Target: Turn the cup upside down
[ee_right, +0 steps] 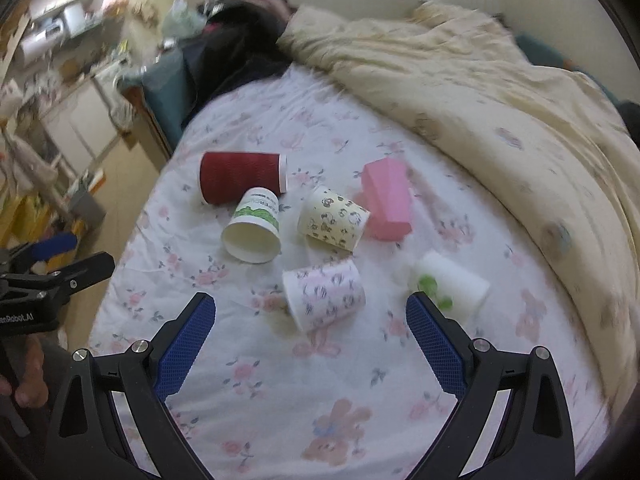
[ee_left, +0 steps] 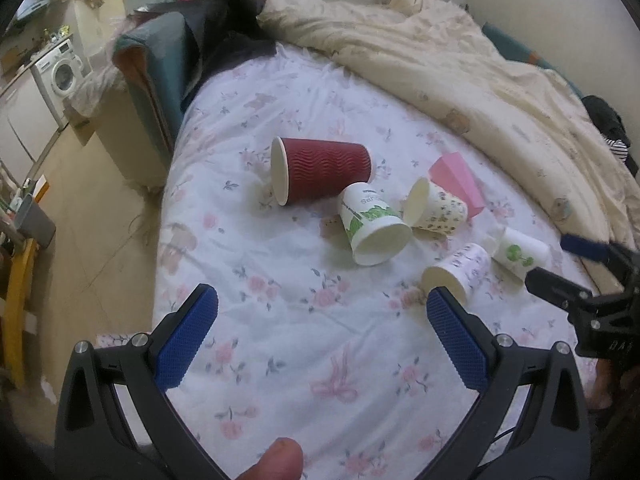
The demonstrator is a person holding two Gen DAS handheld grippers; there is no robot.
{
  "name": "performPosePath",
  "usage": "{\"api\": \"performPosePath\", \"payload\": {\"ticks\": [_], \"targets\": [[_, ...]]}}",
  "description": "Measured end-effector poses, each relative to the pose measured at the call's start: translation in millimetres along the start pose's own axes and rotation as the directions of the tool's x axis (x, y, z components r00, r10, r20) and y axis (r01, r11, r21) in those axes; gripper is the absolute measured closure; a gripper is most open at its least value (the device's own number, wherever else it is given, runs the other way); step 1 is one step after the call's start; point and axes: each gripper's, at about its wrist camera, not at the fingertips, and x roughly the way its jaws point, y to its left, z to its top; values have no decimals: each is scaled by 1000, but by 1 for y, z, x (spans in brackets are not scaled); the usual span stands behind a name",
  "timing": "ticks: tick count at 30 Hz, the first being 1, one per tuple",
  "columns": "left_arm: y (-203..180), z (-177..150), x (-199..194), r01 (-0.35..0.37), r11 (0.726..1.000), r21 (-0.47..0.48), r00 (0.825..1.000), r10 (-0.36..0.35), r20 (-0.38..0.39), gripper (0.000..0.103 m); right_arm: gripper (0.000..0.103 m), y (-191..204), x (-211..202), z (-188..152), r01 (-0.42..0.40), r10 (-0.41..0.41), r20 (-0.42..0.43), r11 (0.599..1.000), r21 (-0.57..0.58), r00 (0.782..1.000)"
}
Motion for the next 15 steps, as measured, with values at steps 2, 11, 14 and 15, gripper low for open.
{"api": "performPosePath", "payload": {"ticks": [2, 11, 14, 15], "targets": [[0, 9, 11, 13, 1000, 0, 1000, -13, -19, 0, 5, 0, 17, 17, -23, 20, -48, 998, -54, 999], [-6, 35, 56, 2, 999, 38, 999, 0, -52, 0, 6, 6, 96, 67, -4, -66, -176, 930, -367, 982], [1, 42, 73, 8, 1000, 11, 996, -7, -88, 0, 6, 5, 121, 72, -37, -52, -196, 904, -425, 979], [3, 43, 77, 3, 1000, 9, 996, -2, -89, 0, 6, 4, 127, 73, -36, -58, -199, 897, -440, 978]]}}
